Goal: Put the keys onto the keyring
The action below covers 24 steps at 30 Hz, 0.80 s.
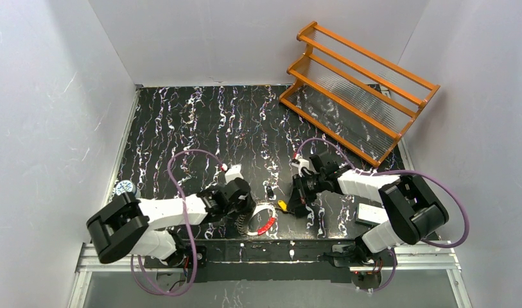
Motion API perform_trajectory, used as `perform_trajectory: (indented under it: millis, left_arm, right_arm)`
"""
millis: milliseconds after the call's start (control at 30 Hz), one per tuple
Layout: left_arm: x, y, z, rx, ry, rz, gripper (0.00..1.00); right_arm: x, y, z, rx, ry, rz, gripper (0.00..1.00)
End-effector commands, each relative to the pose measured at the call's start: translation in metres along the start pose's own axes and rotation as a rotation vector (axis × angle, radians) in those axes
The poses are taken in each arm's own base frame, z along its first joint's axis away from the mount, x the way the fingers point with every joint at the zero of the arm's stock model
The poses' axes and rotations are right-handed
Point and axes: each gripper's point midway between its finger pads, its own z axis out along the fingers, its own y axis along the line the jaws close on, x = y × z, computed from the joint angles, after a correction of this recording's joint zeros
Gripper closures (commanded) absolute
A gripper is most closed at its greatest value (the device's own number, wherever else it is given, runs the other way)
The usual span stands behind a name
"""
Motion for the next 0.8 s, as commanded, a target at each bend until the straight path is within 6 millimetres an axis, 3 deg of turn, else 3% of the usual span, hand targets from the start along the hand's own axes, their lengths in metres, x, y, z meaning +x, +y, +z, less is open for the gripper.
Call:
perform_trajectory:
  millis: [0,100,233,367,467,567,767]
  left_arm:
    - [0.021,0.078,-0.003,-0.358,0.148,0.225,0.83]
    - [0.004,0.089,-0.003,-0.458,0.168,0.367,0.86]
    - [-0.022,0.086,-0.006,-0.513,0.148,0.498,0.83]
    - [-0.040,0.074,-0.012,-0.488,0.107,0.550,0.59]
    - [-0.047,0.062,-0.017,-0.437,0.074,0.521,0.42]
    - [-0.052,0.046,-0.020,-0.351,0.038,0.459,0.34]
    - [-0.067,0.020,-0.027,-0.150,-0.013,0.284,0.27]
  right_arm:
    - [-0.036,-0.013,-0.016,0.125,-0.102,-0.033,0.92]
    - [-0.050,-0.024,-0.024,0.195,-0.134,-0.041,0.81]
    - [-0.054,-0.025,-0.029,0.223,-0.139,-0.070,0.55]
    - [-0.060,-0.020,-0.037,0.232,-0.182,-0.094,0.35]
    - [-0.068,-0.005,-0.037,0.167,-0.203,-0.105,0.35]
    - [-0.067,0.004,-0.025,0.099,-0.167,-0.107,0.40]
    - [-0.061,0.029,0.009,0.024,-0.073,-0.159,0.49]
